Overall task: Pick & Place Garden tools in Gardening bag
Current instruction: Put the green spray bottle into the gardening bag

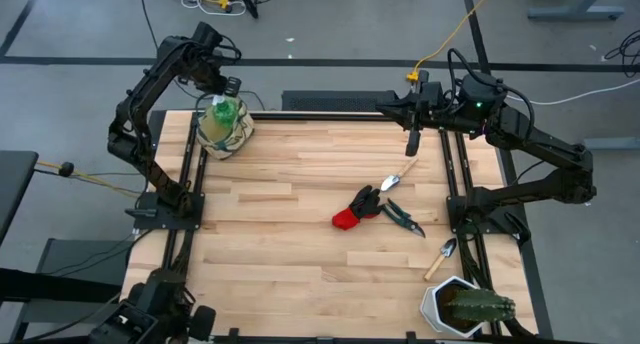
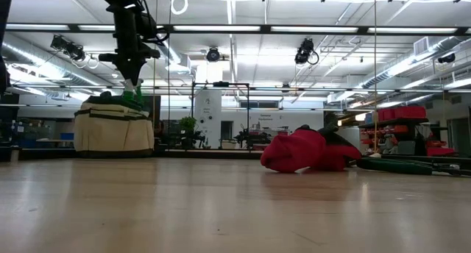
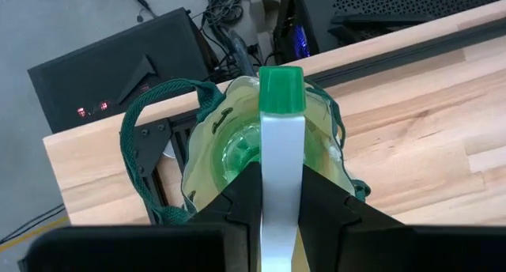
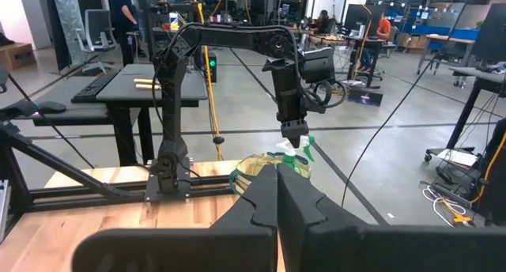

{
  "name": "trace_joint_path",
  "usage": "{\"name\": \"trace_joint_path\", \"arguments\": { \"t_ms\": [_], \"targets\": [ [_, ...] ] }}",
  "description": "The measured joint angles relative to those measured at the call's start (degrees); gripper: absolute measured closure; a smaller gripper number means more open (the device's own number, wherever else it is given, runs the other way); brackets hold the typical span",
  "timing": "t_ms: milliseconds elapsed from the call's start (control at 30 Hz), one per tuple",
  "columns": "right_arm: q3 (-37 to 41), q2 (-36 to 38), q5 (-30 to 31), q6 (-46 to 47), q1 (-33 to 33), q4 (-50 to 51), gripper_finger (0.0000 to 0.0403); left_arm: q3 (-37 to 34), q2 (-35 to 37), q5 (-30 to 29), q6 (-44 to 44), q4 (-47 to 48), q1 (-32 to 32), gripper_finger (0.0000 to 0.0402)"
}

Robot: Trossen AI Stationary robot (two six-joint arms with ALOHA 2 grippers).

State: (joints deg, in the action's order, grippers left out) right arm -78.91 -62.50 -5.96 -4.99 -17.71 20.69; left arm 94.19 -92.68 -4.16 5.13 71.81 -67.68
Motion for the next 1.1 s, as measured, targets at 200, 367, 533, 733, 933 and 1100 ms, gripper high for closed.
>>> {"name": "trace_joint_path", "arguments": {
  "t_ms": [200, 367, 533, 733, 933, 1100],
  "targets": [
    [0.0, 0.0, 0.0, 0.0, 0.0, 0.0, 0.0403, 0.0, 0.0, 1.0, 0.0, 0.0, 0.0, 0.0332],
    [0.0, 0.0, 0.0, 0.0, 0.0, 0.0, 0.0403, 0.0, 0.0, 3.9, 0.3, 0.2, 0.0, 0.0332],
    [0.0, 0.0, 0.0, 0.0, 0.0, 0.0, 0.0403, 0.0, 0.0, 4.2, 0.5, 0.2, 0.0, 0.0332],
    [0.0, 0.0, 0.0, 0.0, 0.0, 0.0, 0.0403, 0.0, 0.0, 5.1, 0.6, 0.1, 0.0, 0.0332],
    [0.0, 0.0, 0.0, 0.0, 0.0, 0.0, 0.0403, 0.0, 0.0, 4.6, 1.5, -0.9, 0.0, 0.0332],
    [0.0, 0.0, 0.0, 0.0, 0.0, 0.0, 0.0403, 0.0, 0.0, 3.8, 1.8, -1.9, 0.0, 0.0332]
  ]
}}
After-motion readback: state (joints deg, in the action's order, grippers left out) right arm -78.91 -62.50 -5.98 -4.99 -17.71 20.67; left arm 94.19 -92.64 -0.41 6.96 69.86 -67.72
